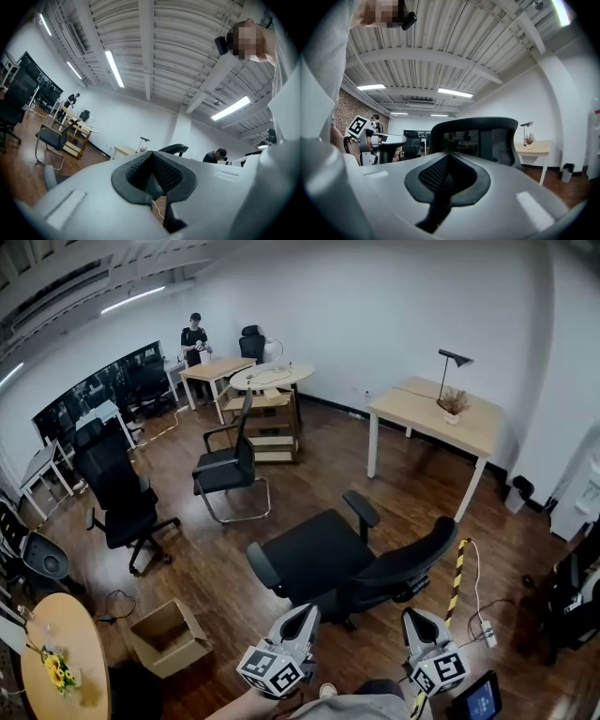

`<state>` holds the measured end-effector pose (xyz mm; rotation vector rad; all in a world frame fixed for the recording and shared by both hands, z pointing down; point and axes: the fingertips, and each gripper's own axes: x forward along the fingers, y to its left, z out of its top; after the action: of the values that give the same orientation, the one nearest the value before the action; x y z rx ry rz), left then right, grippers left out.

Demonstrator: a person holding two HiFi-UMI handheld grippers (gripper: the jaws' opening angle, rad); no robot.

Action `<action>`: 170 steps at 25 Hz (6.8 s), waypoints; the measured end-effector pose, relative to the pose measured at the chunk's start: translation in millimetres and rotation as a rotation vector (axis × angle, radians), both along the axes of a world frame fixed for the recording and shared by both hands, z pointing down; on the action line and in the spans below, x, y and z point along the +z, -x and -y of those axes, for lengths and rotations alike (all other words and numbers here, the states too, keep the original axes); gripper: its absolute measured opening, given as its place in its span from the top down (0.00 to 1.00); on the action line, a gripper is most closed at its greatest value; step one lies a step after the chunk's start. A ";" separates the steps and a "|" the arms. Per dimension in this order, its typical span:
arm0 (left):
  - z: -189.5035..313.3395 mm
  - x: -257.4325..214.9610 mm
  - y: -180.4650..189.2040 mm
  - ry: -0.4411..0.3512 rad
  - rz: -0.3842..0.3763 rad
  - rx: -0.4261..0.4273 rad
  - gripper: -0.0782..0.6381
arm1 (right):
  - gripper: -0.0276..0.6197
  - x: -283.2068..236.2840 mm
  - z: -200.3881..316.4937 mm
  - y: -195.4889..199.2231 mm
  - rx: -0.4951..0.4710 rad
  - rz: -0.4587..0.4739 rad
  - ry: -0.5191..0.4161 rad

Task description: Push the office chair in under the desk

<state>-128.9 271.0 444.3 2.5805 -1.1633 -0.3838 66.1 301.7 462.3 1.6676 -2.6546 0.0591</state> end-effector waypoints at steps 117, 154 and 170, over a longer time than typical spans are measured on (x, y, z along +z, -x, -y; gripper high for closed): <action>120.9 190.3 222.8 -0.387 1.260 0.939 0.71 | 0.57 149.3 48.5 67.3 -0.393 -1.182 0.417; 241.8 194.5 323.2 -0.537 1.454 1.133 0.70 | 0.75 180.6 62.6 247.9 -0.240 -1.169 0.533; 282.2 193.9 331.5 -0.606 1.462 1.205 0.69 | 0.75 177.3 72.8 284.0 -0.169 -1.084 0.584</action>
<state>-460.5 -11.2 638.2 3.2795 0.7328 1.8130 -217.9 229.0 639.6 0.8749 -1.6921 -0.0540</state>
